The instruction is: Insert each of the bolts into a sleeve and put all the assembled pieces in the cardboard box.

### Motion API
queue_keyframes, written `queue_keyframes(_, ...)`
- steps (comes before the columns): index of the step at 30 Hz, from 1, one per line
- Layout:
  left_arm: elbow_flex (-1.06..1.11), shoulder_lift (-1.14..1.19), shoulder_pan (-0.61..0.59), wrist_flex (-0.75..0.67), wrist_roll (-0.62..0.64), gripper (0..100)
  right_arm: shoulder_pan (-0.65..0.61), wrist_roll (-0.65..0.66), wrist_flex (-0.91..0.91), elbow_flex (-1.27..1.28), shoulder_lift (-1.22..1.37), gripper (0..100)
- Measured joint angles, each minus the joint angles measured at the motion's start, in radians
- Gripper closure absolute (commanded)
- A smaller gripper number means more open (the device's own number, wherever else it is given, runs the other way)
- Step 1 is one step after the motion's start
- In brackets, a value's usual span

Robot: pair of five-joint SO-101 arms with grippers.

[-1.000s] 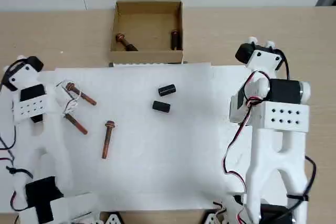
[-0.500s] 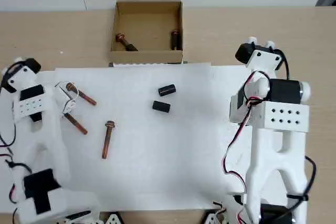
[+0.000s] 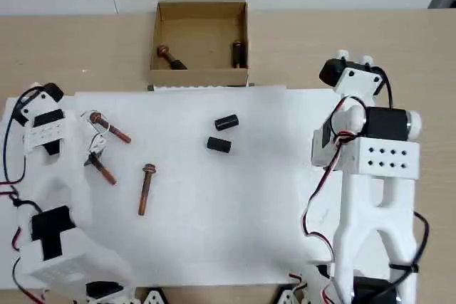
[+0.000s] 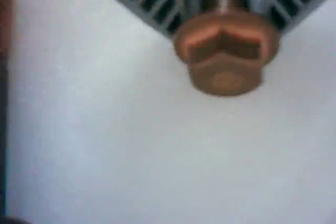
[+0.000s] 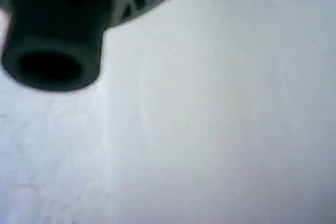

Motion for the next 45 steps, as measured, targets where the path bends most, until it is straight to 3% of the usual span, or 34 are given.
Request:
queue_keyframes(12,0.003,-0.121,0.0,0.017,-0.005,100,0.0,0.0,0.0,0.0,-0.034,99.2)
queue_keyframes(26,0.005,-0.687,0.215,0.218,-0.292,100,0.0,0.0,0.005,0.083,-0.341,99.6)
queue_keyframes(30,0.051,-0.819,0.279,0.227,-0.319,100,0.0,0.0,0.0,0.169,-0.437,99.6)
queue_keyframes(45,0.669,-1.465,0.42,-0.084,-0.356,100,-0.014,0.0,-0.422,0.681,-0.885,99.6)
